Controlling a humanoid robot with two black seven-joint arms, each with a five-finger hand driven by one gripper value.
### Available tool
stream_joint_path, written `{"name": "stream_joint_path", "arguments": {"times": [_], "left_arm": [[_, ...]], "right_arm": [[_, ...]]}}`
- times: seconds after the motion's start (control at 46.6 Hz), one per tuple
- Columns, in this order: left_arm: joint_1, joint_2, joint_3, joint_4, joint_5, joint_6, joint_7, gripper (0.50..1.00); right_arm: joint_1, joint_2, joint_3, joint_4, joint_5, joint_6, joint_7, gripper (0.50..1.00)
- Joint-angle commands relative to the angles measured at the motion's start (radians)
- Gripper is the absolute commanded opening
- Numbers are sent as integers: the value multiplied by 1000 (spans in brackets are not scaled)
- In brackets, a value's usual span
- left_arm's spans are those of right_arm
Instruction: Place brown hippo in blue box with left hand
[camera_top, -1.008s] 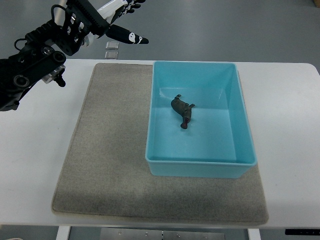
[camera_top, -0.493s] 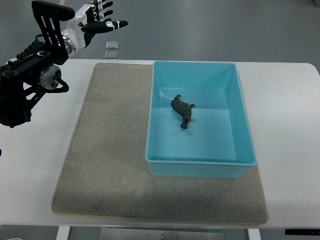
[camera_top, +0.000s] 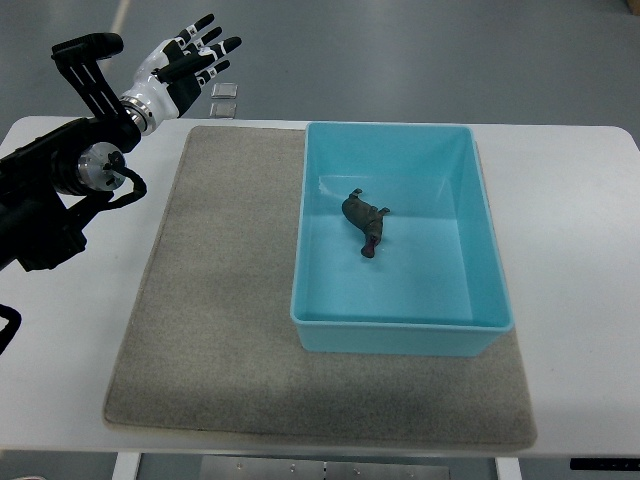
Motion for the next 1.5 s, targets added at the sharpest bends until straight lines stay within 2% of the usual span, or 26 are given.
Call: {"name": "stream_joint_path", "arguments": {"times": [0.0,0.322,0.515,1.48], "left_arm": [[14,-11,-26,29,-27,-39,0,994],[74,-28,-139,74,-34,-180,0,994],[78,-53,-142,78,-34,-177,0,994],[78,-37,-141,81,-17,-187,0,994]], "right_arm": [[0,0,0,0,0,0,0,936],[0,0,0,0,0,0,0,936],[0,0,0,0,0,0,0,936],[0,0,3,11,0,12,0,936]]}}
